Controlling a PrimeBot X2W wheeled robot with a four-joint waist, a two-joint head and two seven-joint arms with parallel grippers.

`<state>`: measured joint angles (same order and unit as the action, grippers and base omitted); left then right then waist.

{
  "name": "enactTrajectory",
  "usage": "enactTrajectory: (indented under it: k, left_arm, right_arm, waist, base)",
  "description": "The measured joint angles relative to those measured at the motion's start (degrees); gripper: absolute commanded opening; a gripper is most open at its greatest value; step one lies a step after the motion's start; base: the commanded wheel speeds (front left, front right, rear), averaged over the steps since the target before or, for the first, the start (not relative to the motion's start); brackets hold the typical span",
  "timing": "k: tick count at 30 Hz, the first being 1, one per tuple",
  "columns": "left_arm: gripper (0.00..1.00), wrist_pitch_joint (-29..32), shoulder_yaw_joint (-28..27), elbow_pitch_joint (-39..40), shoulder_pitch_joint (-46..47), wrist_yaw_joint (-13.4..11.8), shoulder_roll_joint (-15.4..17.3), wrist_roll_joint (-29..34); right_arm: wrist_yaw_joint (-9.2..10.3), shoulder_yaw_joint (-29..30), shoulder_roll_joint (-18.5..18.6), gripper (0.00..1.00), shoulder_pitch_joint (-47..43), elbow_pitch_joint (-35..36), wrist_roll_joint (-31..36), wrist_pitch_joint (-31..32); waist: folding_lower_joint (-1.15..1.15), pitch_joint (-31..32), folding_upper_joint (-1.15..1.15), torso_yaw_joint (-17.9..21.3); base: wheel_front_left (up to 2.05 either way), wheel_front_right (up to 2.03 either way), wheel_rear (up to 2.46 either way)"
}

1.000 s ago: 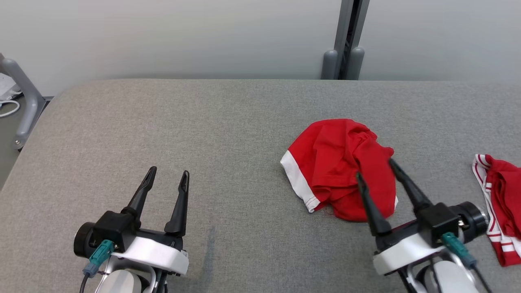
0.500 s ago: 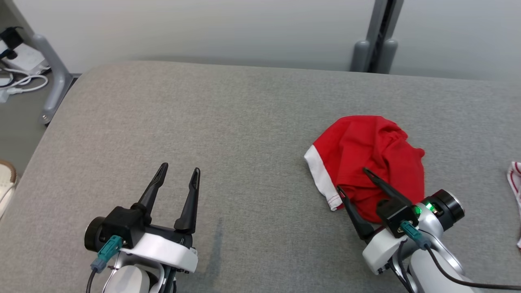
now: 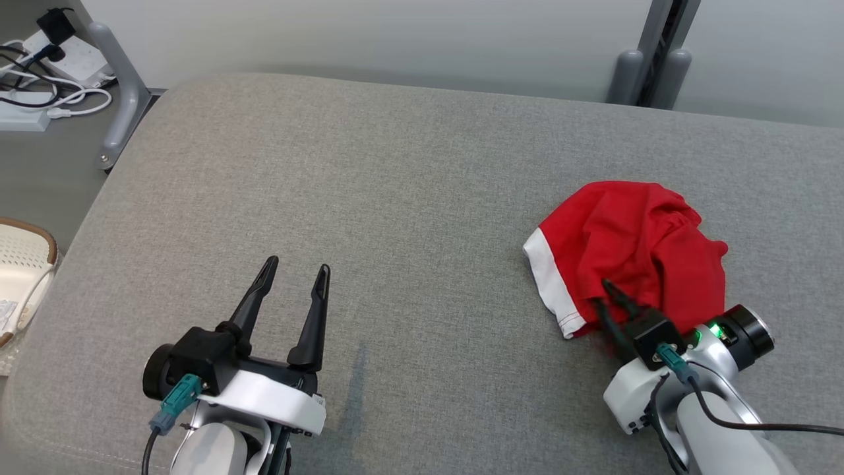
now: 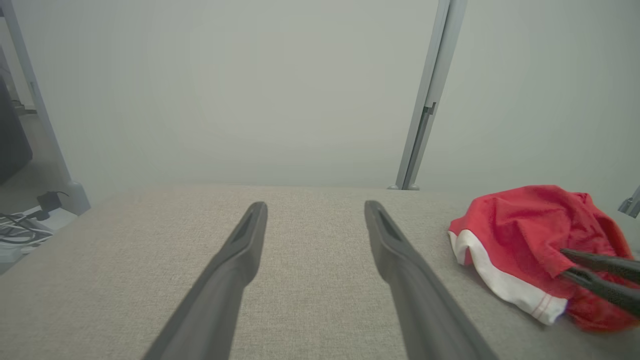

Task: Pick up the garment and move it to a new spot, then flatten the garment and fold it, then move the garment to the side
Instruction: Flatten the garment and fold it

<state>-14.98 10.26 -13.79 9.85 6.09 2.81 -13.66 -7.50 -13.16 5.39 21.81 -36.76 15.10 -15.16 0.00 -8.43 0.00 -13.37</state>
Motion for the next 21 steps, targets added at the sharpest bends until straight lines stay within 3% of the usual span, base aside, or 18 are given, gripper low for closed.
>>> enactTrajectory:
  k: [8, 21]
  left_arm:
    - [1.0, 0.0, 0.2, -0.4, 0.3, -0.2, 0.0, -0.1]
    - [1.0, 0.0, 0.6, -0.8, -1.3, -0.6, 0.0, -0.1]
  right_arm:
    - [0.0, 0.1, -1.2, 0.0, 1.0, 0.1, -1.7, 0.0]
    - [0.0, -15.5, -2.5, 0.0, 10.0, 13.4, -22.4, 0.0]
  waist:
    - [0.0, 0.4, 0.0, -0.3]
    - [0.0, 4.6, 0.0, 0.8]
  base:
    - [0.0, 0.0, 0.0]
    - [0.0, 0.0, 0.0]
